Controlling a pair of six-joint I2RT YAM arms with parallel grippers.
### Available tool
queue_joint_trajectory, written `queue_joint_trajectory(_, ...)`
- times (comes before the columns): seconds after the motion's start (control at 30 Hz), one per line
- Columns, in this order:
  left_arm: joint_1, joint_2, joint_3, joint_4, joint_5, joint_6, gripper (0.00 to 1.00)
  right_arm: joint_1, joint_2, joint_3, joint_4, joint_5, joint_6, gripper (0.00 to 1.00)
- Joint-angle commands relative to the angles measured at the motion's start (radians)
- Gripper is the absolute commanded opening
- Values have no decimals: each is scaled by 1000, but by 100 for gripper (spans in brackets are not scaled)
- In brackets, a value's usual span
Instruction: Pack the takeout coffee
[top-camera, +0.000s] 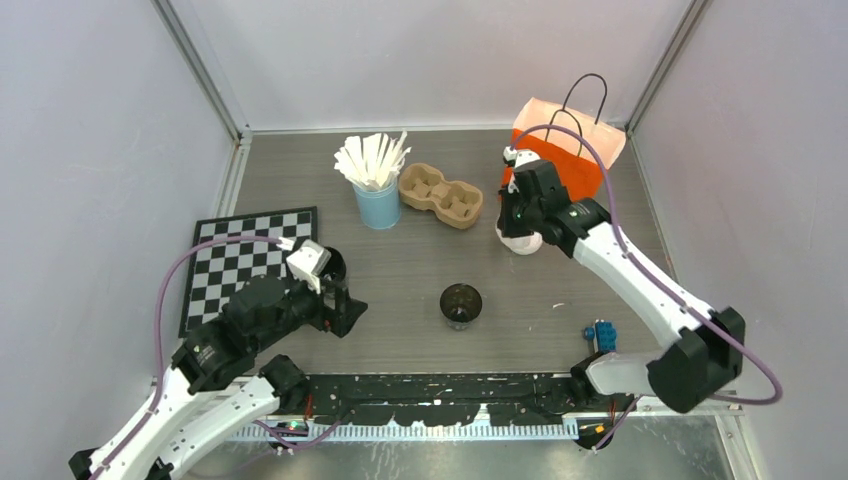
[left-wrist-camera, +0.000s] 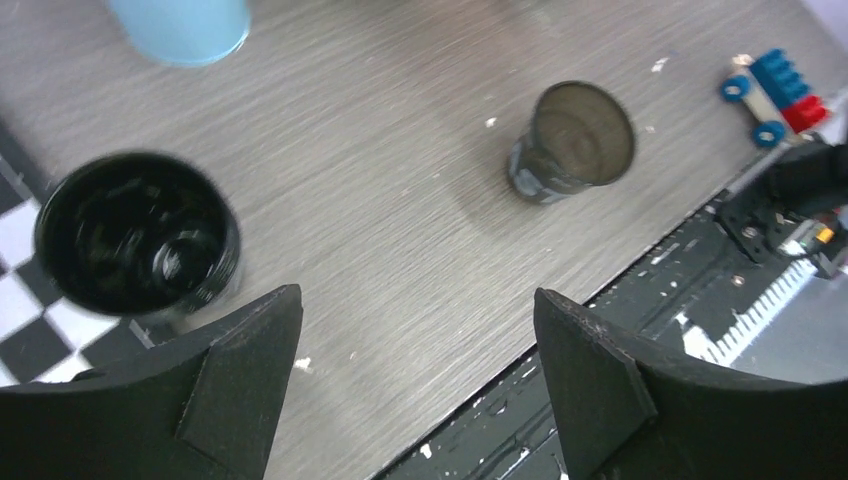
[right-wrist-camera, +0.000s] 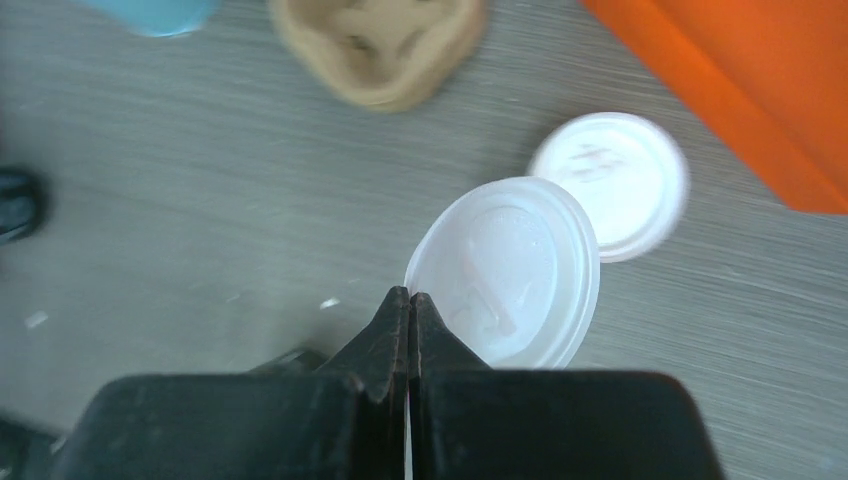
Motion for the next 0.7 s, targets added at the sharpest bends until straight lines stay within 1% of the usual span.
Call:
queue_joint_trajectory(0.0,-2,-86,-49,223,224,121,85,34,-137,-20,21,-303,77,0)
queue_joint_trajectory(0.07,-2,-120,-77,308,347,185,83,52,-186,-42,48,-371,114,0)
queue_joint_trajectory(0.13,-2,-133,-91,358,441,272,83,72,-229,-75,48,-371,114,0)
queue_joint_trajectory(0.17,-2,-129,-90,365,470,315,83,88,-248,-86,111,-512,173,0)
queue_joint_trajectory(0.2,-2,-121,-87,367,503,391,83,108,-261,-93,131,-569,194,0)
queue_joint_trajectory(0.3,-2,-82,-76,402,609,579,89,195,-299,-127,200,-650,230,0)
queue_joint_trajectory(0.37,-2,-35,-64,444,656,644,92,262,-311,-144,253,-706,253,0)
queue_joint_trajectory(0.43,-2,31,-35,452,724,713,93,316,-313,-148,282,-728,260,0)
queue_joint_trajectory(0.53,-2,138,14,428,814,808,91,390,-307,-137,273,-724,232,0)
queue_joint_trajectory(0.67,-2,203,57,403,830,891,91,451,-309,-128,256,-697,224,0)
